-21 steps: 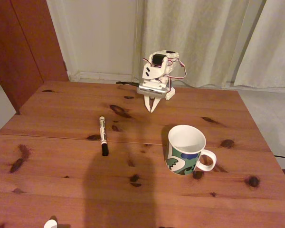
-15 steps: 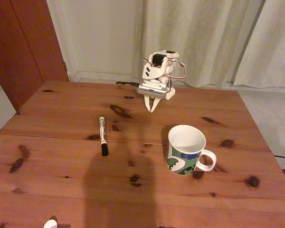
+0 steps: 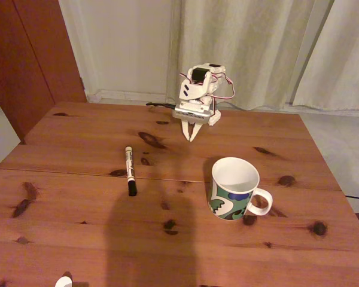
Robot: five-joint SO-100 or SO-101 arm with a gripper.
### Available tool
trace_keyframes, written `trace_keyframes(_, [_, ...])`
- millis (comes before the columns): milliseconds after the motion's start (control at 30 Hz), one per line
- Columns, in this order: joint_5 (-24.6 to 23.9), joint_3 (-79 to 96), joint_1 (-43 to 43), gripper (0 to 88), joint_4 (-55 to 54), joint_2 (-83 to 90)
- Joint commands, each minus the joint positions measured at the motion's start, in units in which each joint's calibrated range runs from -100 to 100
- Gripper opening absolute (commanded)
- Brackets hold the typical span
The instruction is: Clean up the desk and place the pens and markers into the cup
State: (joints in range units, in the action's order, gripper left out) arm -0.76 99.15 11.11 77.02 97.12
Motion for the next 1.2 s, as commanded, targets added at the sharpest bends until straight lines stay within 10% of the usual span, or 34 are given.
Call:
trace_keyframes(0, [-0.03,0.49,-0.05,0.8,0.10,-0.01])
trace_keyframes(433, [0.50,-9.97,4.45,0.8,-7.73,-6.97])
trace_keyframes(1167, [1.60,-71.56,6.22,0.8,-7.90,-77.05])
